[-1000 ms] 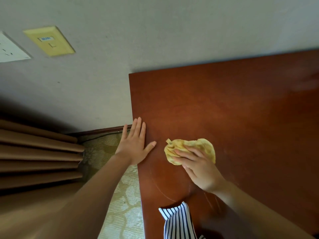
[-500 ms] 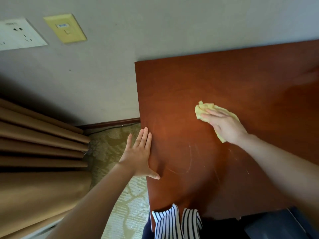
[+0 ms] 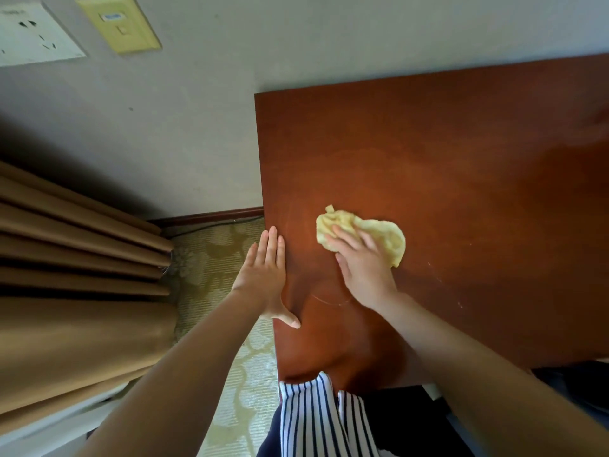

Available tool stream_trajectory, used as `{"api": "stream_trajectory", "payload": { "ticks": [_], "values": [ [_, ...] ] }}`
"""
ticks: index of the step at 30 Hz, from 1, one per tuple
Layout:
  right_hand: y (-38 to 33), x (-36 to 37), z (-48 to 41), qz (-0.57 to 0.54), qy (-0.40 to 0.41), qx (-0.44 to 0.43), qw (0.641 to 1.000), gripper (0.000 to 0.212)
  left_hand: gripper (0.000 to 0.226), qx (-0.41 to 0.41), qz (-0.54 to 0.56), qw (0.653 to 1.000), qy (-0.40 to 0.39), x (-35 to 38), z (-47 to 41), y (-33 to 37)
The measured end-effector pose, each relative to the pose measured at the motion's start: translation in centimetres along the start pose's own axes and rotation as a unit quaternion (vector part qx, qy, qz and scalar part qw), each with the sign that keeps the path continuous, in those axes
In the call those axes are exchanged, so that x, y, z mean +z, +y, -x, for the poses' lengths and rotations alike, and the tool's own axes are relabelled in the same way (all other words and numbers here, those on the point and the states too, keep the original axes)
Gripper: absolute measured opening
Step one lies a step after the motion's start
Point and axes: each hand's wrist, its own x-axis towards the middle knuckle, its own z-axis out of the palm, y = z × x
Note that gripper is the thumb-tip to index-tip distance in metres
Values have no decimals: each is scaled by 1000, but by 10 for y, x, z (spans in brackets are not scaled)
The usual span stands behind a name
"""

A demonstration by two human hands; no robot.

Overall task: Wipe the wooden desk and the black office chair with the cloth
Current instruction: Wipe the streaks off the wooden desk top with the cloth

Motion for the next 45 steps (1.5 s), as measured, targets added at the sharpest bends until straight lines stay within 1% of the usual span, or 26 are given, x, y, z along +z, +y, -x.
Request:
{"api": "stream_trajectory", "payload": {
  "ticks": [3,5,8,9,11,13,15,18,21,23,27,31,34,36,39,45],
  "values": [
    [2,0,24,-13,-17,-62,998,44,157,-9,-23,1000,-6,-3,2,2],
    [5,-2,38,-17,-11,-111,994,45,157,-15,-38,999,-11,-3,2,1],
    [21,-7,59,10,-12,-207,978,43,157,-25,-54,998,-10,-5,3,5],
    [29,-9,62,24,-30,-239,970,41,157,-29,-53,998,-10,-5,4,6],
    [50,-17,54,41,-97,-291,951,40,158,-39,-50,998,-11,-7,3,10],
    [64,-25,36,50,-185,-325,926,43,159,-47,-37,998,-14,-8,4,10],
    [71,-30,14,58,-227,-348,908,50,158,-60,-14,998,-10,-7,5,9],
    [76,-36,-21,60,-251,-340,904,60,156,-74,11,997,-12,-6,7,11],
    [75,-39,-61,78,-257,-339,901,49,152,-89,50,995,-12,-4,7,15],
    [69,-43,-87,74,-243,-325,911,46,148,-95,74,993,-1,-6,6,16],
    [51,-41,-131,72,-203,-288,933,45,139,-90,101,991,7,-6,9,18],
    [26,-34,-162,23,-157,-210,965,46,133,-84,128,988,10,2,18,16],
    [6,-26,-177,20,-130,-156,979,45,130,-78,138,987,17,12,30,12],
    [-8,-17,-177,37,-102,-114,988,45,129,-71,130,989,20,21,39,7],
    [-28,-3,-165,40,-69,-83,993,44,126,-61,118,991,19,33,52,-4],
    [-64,22,-93,-21,-64,-69,995,42,122,-9,68,997,29,49,74,-38]
  ]
}}
